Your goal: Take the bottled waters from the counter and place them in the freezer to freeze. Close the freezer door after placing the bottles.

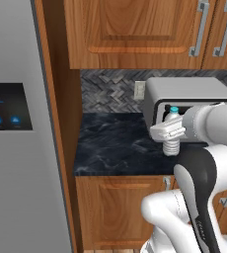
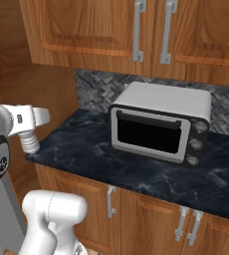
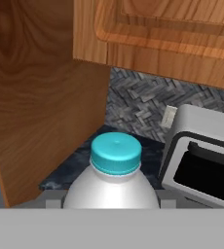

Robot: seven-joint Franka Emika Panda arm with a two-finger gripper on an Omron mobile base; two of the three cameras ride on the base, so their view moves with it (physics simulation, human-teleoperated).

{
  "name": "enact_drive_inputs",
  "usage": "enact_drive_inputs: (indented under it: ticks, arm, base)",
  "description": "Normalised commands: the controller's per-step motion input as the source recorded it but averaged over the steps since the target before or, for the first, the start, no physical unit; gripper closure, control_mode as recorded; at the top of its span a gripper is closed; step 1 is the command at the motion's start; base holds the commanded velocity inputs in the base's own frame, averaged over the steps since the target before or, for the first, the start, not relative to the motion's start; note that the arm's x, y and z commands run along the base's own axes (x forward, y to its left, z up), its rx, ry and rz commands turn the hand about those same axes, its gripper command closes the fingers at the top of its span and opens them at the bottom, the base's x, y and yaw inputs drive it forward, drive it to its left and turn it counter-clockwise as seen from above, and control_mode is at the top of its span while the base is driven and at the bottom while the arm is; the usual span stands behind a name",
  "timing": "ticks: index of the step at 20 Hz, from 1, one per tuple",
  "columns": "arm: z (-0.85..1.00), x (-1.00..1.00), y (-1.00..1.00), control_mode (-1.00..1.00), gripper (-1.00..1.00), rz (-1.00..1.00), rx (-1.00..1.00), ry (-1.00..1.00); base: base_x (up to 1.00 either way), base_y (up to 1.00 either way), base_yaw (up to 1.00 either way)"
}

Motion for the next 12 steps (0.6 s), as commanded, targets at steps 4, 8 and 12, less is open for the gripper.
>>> enact_drive_inputs:
  ticks: [4, 8, 12]
  arm:
    - [0.00, 0.00, 0.00, -1.00, 1.00, 0.00, 0.01, 0.00]
    - [-0.03, 0.00, -0.03, -1.00, 1.00, -0.01, 0.04, 0.00]
    - [0.00, 0.00, 0.00, -1.00, 1.00, 0.00, 0.00, 0.00]
  base:
    - [0.00, 0.00, 0.00]
    - [0.00, 0.00, 0.00]
    - [0.00, 0.00, 0.00]
